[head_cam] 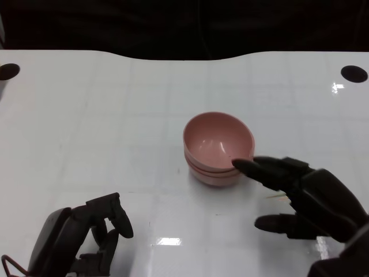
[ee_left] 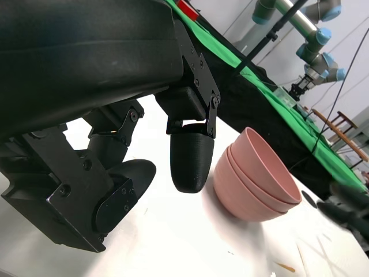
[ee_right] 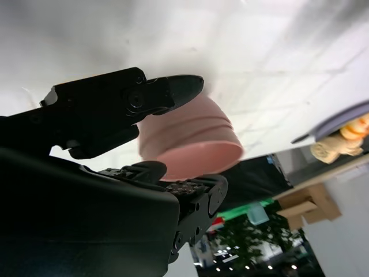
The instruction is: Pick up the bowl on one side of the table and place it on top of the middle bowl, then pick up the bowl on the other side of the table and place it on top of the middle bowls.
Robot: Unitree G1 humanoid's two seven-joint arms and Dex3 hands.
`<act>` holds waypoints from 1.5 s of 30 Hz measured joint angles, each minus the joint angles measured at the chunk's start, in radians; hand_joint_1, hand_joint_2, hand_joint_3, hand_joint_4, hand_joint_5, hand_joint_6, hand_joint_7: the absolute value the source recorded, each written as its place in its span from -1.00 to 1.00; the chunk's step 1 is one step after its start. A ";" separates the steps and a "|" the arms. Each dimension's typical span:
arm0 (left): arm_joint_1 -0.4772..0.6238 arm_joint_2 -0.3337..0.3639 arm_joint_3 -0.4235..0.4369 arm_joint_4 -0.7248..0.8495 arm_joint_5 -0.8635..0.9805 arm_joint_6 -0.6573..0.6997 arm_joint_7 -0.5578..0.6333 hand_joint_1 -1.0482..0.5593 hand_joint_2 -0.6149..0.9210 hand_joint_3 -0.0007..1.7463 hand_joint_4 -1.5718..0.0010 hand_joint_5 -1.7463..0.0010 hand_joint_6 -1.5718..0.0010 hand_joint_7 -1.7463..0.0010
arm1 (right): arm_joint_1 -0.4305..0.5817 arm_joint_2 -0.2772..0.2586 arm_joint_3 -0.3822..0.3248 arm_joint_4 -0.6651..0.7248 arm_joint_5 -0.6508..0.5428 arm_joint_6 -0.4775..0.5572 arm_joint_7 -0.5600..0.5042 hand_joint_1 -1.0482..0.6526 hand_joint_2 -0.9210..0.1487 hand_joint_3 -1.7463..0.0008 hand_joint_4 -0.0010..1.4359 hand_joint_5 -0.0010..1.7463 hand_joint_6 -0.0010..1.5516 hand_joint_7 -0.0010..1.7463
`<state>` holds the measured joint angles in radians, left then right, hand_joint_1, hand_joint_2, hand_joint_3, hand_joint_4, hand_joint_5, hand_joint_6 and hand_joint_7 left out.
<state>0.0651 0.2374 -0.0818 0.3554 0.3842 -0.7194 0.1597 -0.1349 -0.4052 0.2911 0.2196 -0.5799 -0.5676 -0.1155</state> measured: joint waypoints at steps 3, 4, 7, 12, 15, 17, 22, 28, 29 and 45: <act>-0.001 0.000 0.000 0.001 -0.001 0.000 0.000 0.33 0.22 0.69 -0.08 -0.96 0.01 -0.72 | 0.037 -0.001 -0.021 -0.040 0.020 0.004 0.008 -0.17 -1.00 0.84 -0.22 -0.73 -0.38 -0.77; -0.001 0.000 0.000 0.001 -0.001 0.000 0.000 0.33 0.22 0.69 -0.08 -0.96 0.01 -0.72 | 0.040 -0.001 -0.024 -0.046 0.020 0.005 0.011 -0.17 -1.00 0.84 -0.22 -0.73 -0.38 -0.77; -0.001 0.000 0.000 0.001 -0.001 -0.001 0.000 0.33 0.22 0.69 -0.08 -0.96 0.01 -0.72 | 0.044 0.001 -0.038 -0.054 0.029 0.005 0.019 -0.13 -1.00 0.85 -0.15 -0.55 -0.24 -0.75; 0.000 0.001 0.000 0.002 -0.001 -0.006 0.000 0.33 0.21 0.69 -0.08 -0.95 0.01 -0.72 | 0.078 0.021 -0.053 -0.059 0.078 -0.025 0.019 -0.11 -1.00 0.87 -0.30 -0.13 -0.11 -0.79; 0.000 0.001 0.000 0.002 -0.001 -0.007 0.000 0.33 0.21 0.69 -0.08 -0.95 0.01 -0.72 | 0.080 0.022 -0.058 -0.059 0.080 -0.026 0.019 -0.11 -1.00 0.87 -0.31 -0.11 -0.10 -0.80; 0.000 0.001 0.000 0.002 -0.001 -0.007 0.000 0.33 0.21 0.69 -0.09 -0.95 0.01 -0.72 | 0.080 0.022 -0.060 -0.059 0.081 -0.026 0.019 -0.11 -1.00 0.87 -0.32 -0.10 -0.10 -0.80; 0.000 0.001 0.000 0.002 -0.001 -0.007 0.000 0.33 0.21 0.69 -0.09 -0.95 0.01 -0.72 | 0.080 0.024 -0.067 -0.059 0.081 -0.027 0.020 -0.11 -1.00 0.87 -0.33 -0.08 -0.10 -0.81; 0.000 0.001 0.000 0.002 -0.001 -0.007 0.000 0.33 0.21 0.69 -0.09 -0.95 0.01 -0.72 | 0.080 0.026 -0.071 -0.059 0.081 -0.029 0.022 -0.11 -1.00 0.87 -0.34 -0.07 -0.10 -0.81; 0.000 0.001 0.000 0.002 -0.001 -0.007 0.000 0.33 0.21 0.69 -0.09 -0.95 0.01 -0.72 | 0.080 0.026 -0.071 -0.059 0.081 -0.029 0.023 -0.11 -1.00 0.87 -0.34 -0.07 -0.10 -0.81; 0.000 0.001 0.000 0.002 -0.001 -0.007 0.000 0.33 0.22 0.68 -0.08 -0.96 0.01 -0.72 | 0.088 0.044 -0.079 -0.059 0.113 -0.053 0.024 -0.08 -1.00 0.87 -0.29 0.00 -0.01 -0.79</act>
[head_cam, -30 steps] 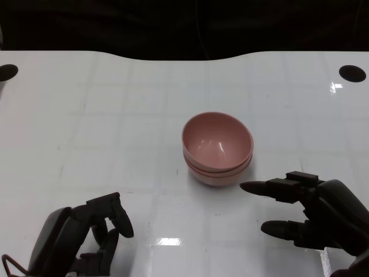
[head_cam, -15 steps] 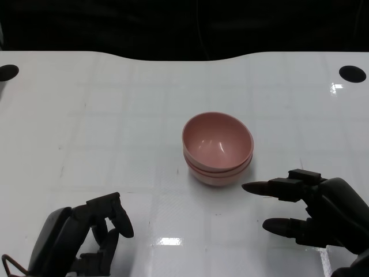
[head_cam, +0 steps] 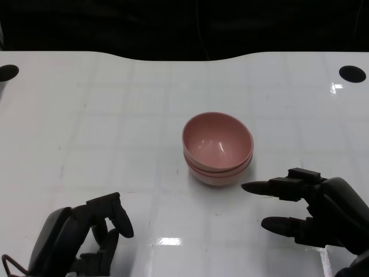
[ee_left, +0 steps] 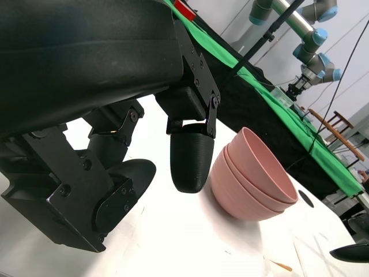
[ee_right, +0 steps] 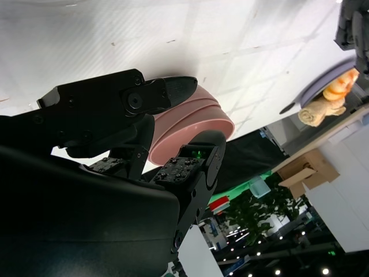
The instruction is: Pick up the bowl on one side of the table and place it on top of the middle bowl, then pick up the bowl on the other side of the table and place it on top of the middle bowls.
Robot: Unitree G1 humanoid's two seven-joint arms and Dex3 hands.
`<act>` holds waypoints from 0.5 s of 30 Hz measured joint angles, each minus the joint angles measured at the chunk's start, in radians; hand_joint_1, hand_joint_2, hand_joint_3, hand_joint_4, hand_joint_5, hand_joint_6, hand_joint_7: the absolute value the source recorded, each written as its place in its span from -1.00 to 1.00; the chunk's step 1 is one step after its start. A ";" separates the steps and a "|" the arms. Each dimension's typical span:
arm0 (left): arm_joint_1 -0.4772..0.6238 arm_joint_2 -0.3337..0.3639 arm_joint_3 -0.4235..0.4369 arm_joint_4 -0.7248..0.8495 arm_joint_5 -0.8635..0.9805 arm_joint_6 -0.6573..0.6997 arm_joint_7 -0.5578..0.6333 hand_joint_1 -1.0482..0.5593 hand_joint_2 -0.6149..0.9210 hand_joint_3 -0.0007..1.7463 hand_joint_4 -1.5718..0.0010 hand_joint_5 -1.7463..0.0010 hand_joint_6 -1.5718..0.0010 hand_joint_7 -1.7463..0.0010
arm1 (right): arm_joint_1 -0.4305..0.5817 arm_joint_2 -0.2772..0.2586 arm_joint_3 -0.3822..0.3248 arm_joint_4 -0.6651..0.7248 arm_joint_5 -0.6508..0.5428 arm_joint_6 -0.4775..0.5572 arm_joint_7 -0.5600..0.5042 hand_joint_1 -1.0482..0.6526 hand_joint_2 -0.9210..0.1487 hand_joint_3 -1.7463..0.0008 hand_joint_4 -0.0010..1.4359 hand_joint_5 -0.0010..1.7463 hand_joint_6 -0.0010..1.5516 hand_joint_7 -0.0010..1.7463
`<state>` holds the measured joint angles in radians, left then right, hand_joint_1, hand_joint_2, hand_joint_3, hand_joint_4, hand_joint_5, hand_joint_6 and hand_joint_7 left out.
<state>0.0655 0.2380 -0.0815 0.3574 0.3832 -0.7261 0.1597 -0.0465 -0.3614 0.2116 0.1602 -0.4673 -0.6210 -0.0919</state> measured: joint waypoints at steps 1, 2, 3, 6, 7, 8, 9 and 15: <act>0.000 0.000 0.000 0.000 0.000 0.000 0.000 0.33 0.22 0.68 -0.08 -0.96 0.01 -0.72 | 0.000 0.001 0.000 0.000 0.000 -0.002 0.000 -0.08 -1.00 0.87 -0.30 0.00 -0.01 -0.79; 0.000 0.000 0.000 0.000 0.000 0.000 0.000 0.33 0.22 0.68 -0.08 -0.96 0.01 -0.72 | 0.000 0.002 -0.001 0.000 0.000 -0.004 0.000 -0.08 -1.00 0.87 -0.30 0.01 -0.01 -0.79; -0.001 0.000 0.000 0.001 0.000 0.000 0.000 0.33 0.22 0.68 -0.08 -0.96 0.01 -0.72 | -0.002 0.015 -0.004 0.026 0.036 -0.038 0.000 0.08 -0.73 0.51 -0.11 0.34 0.16 -0.47; -0.001 0.004 0.002 0.010 -0.002 -0.002 -0.001 0.33 0.23 0.67 -0.08 -0.97 0.02 -0.72 | -0.008 0.106 -0.014 0.159 0.184 -0.177 -0.012 0.18 -0.08 -0.26 -0.02 0.57 0.08 0.05; -0.001 0.004 0.002 0.013 -0.002 -0.003 -0.001 0.33 0.23 0.67 -0.08 -0.97 0.02 -0.72 | -0.009 0.124 -0.014 0.187 0.202 -0.204 -0.011 0.18 -0.04 -0.31 -0.01 0.59 0.07 0.09; -0.001 0.004 0.002 0.016 -0.003 -0.003 -0.001 0.33 0.23 0.66 -0.08 -0.97 0.02 -0.72 | -0.009 0.132 -0.014 0.209 0.213 -0.224 -0.009 0.18 -0.01 -0.34 -0.01 0.60 0.06 0.11; -0.001 0.004 0.002 0.018 -0.003 -0.003 -0.001 0.33 0.23 0.66 -0.08 -0.97 0.02 -0.72 | -0.010 0.134 -0.016 0.224 0.219 -0.238 -0.006 0.19 -0.01 -0.36 0.00 0.60 0.06 0.13; -0.005 0.005 0.004 0.026 -0.003 -0.004 -0.001 0.35 0.24 0.64 -0.08 -0.96 0.01 -0.71 | -0.062 0.135 -0.045 0.344 0.235 -0.354 0.015 0.24 0.37 -0.85 0.31 0.99 0.07 0.80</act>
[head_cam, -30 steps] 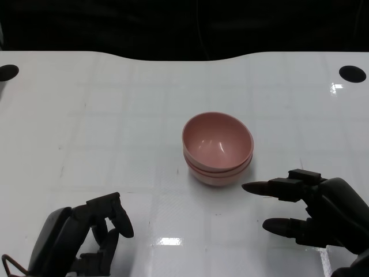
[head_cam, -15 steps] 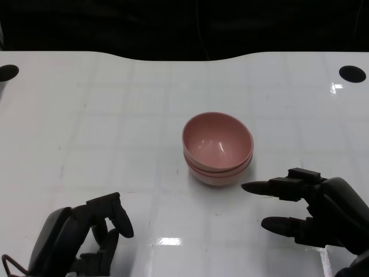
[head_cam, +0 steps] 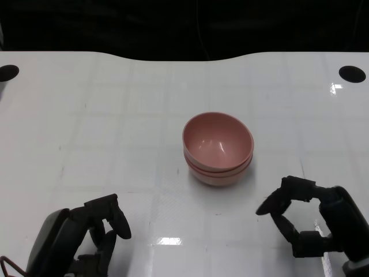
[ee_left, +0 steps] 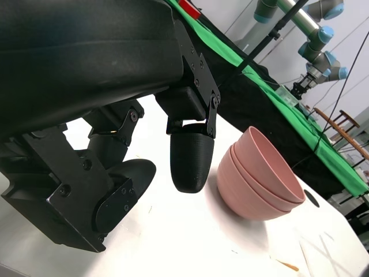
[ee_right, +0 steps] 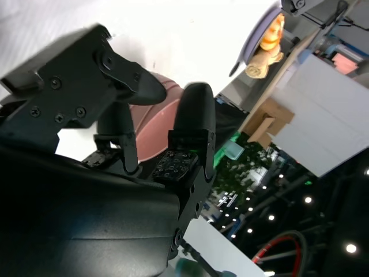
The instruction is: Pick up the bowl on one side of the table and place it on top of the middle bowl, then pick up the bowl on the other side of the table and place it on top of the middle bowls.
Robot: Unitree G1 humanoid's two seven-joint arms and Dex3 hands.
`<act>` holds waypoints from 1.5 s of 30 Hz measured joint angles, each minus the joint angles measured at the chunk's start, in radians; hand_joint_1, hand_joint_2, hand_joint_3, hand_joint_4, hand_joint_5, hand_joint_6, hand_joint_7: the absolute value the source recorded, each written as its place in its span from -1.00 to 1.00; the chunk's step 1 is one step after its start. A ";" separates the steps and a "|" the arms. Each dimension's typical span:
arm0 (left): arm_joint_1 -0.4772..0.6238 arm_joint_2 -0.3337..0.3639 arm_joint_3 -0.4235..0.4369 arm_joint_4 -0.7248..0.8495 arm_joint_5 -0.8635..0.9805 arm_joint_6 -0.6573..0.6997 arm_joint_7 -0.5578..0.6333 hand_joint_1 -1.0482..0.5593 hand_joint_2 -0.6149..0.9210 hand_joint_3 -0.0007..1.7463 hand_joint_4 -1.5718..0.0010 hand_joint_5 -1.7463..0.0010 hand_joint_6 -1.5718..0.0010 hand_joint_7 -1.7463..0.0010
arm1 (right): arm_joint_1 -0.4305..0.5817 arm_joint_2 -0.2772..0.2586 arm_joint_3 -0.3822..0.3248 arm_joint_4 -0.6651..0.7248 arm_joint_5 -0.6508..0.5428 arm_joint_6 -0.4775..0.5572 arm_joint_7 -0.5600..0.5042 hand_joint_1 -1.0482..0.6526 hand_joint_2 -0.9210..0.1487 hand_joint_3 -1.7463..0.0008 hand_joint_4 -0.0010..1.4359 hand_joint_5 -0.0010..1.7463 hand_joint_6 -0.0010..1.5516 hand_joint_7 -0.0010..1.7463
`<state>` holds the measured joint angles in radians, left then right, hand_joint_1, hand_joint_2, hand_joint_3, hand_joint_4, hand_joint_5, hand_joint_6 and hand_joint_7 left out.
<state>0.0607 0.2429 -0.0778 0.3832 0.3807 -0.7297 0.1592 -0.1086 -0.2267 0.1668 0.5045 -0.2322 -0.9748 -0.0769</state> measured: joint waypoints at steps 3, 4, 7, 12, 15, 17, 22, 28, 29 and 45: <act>0.000 0.000 0.000 0.002 0.000 -0.003 0.000 0.35 0.24 0.64 -0.09 -0.95 0.01 -0.71 | -0.012 0.001 -0.005 0.032 0.000 -0.031 0.006 0.24 0.39 -0.87 0.31 1.00 0.06 0.82; 0.000 0.000 0.000 0.002 0.000 -0.005 0.000 0.35 0.24 0.64 -0.09 -0.95 0.01 -0.71 | -0.014 0.002 -0.006 0.036 0.000 -0.036 0.006 0.25 0.39 -0.87 0.31 1.00 0.06 0.82; -0.001 0.000 0.000 0.003 0.000 -0.007 0.000 0.34 0.24 0.64 -0.09 -0.96 0.00 -0.71 | -0.017 0.008 -0.010 0.048 0.000 -0.048 0.006 0.26 0.40 -0.88 0.32 1.00 0.07 0.83; -0.001 0.000 0.001 0.003 0.000 -0.007 0.000 0.34 0.24 0.65 -0.09 -0.96 0.00 -0.71 | -0.018 0.018 -0.016 0.055 -0.001 -0.054 0.007 0.26 0.41 -0.88 0.32 1.00 0.07 0.83; -0.001 0.000 0.001 0.004 0.000 -0.008 0.000 0.35 0.23 0.65 -0.09 -0.95 0.00 -0.71 | -0.018 0.018 -0.024 0.055 -0.002 -0.054 0.010 0.26 0.41 -0.88 0.32 1.00 0.06 0.83; -0.002 0.000 0.001 0.006 0.000 -0.010 0.000 0.35 0.22 0.65 -0.09 -0.95 0.00 -0.71 | -0.018 0.018 -0.029 0.055 -0.004 -0.054 0.013 0.26 0.42 -0.88 0.32 1.00 0.06 0.83; -0.002 0.000 0.001 0.007 0.000 -0.010 0.000 0.34 0.21 0.66 -0.10 -0.95 0.00 -0.71 | -0.018 0.018 -0.035 0.055 -0.013 -0.054 0.018 0.27 0.41 -0.88 0.31 1.00 0.06 0.83; -0.002 0.000 0.001 0.007 -0.002 -0.010 0.000 0.33 0.22 0.66 -0.10 -0.96 0.00 -0.72 | -0.018 0.020 -0.035 0.059 -0.012 -0.058 0.034 0.28 0.40 -0.88 0.31 1.00 0.06 0.82; -0.002 0.000 0.001 0.007 -0.003 -0.010 0.000 0.32 0.22 0.67 -0.10 -0.96 0.00 -0.72 | -0.018 0.020 -0.035 0.059 -0.012 -0.058 0.035 0.27 0.40 -0.88 0.31 1.00 0.06 0.82; 0.000 -0.002 0.001 0.008 -0.038 -0.012 0.000 0.31 0.21 0.70 -0.11 -0.97 -0.01 -0.73 | -0.019 0.020 -0.036 0.063 -0.004 -0.058 0.080 0.29 0.35 -0.83 0.28 1.00 0.07 0.78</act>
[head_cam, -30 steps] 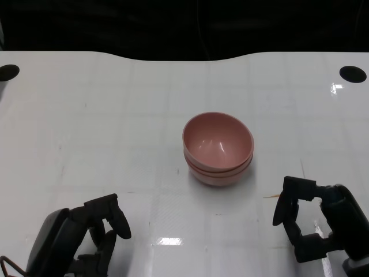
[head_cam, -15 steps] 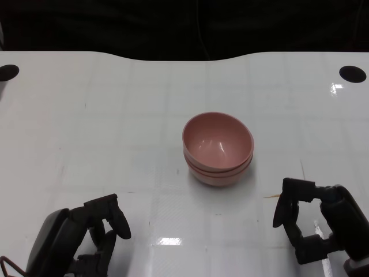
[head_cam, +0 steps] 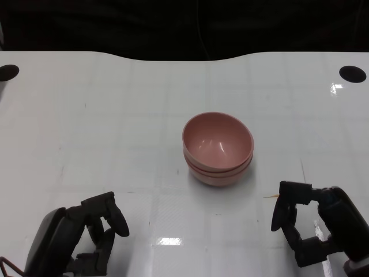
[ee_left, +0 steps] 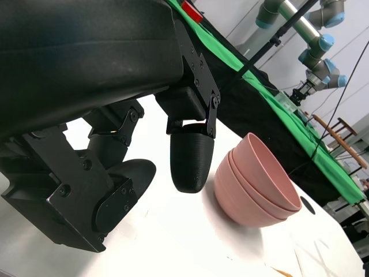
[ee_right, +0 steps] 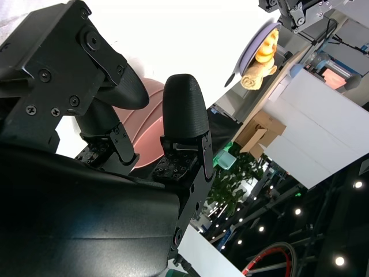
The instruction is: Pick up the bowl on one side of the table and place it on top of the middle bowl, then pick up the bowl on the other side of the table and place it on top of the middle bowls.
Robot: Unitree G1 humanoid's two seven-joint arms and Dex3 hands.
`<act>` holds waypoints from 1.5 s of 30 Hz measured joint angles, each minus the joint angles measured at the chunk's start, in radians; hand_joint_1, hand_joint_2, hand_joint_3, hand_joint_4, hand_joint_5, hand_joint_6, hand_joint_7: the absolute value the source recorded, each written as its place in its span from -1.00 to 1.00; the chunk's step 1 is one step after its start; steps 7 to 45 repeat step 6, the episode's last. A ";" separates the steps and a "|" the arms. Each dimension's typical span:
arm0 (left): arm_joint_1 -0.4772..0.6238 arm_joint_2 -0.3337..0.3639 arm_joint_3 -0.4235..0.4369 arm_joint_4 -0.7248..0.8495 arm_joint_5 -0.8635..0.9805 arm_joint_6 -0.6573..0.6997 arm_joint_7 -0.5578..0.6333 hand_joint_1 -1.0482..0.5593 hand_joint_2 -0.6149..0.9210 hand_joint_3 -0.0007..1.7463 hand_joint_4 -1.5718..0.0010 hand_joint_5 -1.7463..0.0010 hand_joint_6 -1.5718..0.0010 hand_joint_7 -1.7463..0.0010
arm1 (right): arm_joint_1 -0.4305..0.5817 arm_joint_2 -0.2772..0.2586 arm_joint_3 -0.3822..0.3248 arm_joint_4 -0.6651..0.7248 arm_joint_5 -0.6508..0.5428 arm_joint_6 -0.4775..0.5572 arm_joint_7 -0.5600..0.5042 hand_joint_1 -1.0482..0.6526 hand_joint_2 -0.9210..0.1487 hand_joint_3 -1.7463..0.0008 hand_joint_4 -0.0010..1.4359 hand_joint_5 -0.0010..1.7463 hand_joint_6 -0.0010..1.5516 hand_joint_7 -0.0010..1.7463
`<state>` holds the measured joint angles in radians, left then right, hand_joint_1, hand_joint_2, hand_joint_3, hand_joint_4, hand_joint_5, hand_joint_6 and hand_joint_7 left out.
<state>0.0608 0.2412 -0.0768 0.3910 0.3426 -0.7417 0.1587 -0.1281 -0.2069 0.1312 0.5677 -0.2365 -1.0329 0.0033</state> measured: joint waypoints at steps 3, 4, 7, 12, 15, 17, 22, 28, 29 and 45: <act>0.002 -0.005 0.000 0.000 -0.030 0.000 -0.009 0.32 0.21 0.70 -0.11 -0.97 -0.02 -0.74 | -0.004 0.000 0.000 0.005 0.000 0.000 0.008 0.28 0.32 -0.82 0.26 1.00 0.06 0.79; 0.002 -0.008 0.001 0.000 -0.039 0.000 -0.010 0.31 0.22 0.70 -0.11 -0.97 -0.02 -0.74 | -0.005 0.000 0.000 0.006 0.000 0.000 0.010 0.28 0.32 -0.81 0.26 1.00 0.06 0.79; 0.003 -0.011 0.001 0.000 -0.050 0.000 -0.017 0.31 0.22 0.69 -0.12 -0.97 -0.02 -0.74 | -0.008 0.001 0.000 0.006 0.000 0.000 0.010 0.28 0.32 -0.81 0.26 1.00 0.06 0.78; 0.003 -0.011 0.001 0.000 -0.050 0.000 -0.017 0.31 0.22 0.69 -0.12 -0.97 -0.02 -0.74 | -0.008 0.001 0.000 0.006 0.000 0.000 0.010 0.28 0.32 -0.81 0.26 1.00 0.06 0.78; 0.003 -0.011 0.001 0.000 -0.050 0.000 -0.017 0.31 0.22 0.69 -0.12 -0.97 -0.02 -0.74 | -0.008 0.001 0.000 0.006 0.000 0.000 0.010 0.28 0.32 -0.81 0.26 1.00 0.06 0.78; 0.003 -0.011 0.001 0.000 -0.050 0.000 -0.017 0.31 0.22 0.69 -0.12 -0.97 -0.02 -0.74 | -0.008 0.001 0.000 0.006 0.000 0.000 0.010 0.28 0.32 -0.81 0.26 1.00 0.06 0.78; 0.003 -0.011 0.001 0.000 -0.050 0.000 -0.017 0.31 0.22 0.69 -0.12 -0.97 -0.02 -0.74 | -0.008 0.001 0.000 0.006 0.000 0.000 0.010 0.28 0.32 -0.81 0.26 1.00 0.06 0.78; 0.003 -0.011 0.001 0.000 -0.050 0.000 -0.017 0.31 0.22 0.69 -0.12 -0.97 -0.02 -0.74 | -0.008 0.001 0.000 0.006 0.000 0.000 0.010 0.28 0.32 -0.81 0.26 1.00 0.06 0.78; 0.003 -0.011 0.001 0.000 -0.050 0.000 -0.017 0.31 0.22 0.69 -0.12 -0.97 -0.02 -0.74 | -0.008 0.001 0.000 0.006 0.000 0.000 0.010 0.28 0.32 -0.81 0.26 1.00 0.06 0.78; 0.003 -0.011 0.001 0.000 -0.050 0.000 -0.017 0.31 0.22 0.69 -0.12 -0.97 -0.02 -0.74 | -0.008 0.001 0.000 0.006 0.000 0.000 0.010 0.28 0.32 -0.81 0.26 1.00 0.06 0.78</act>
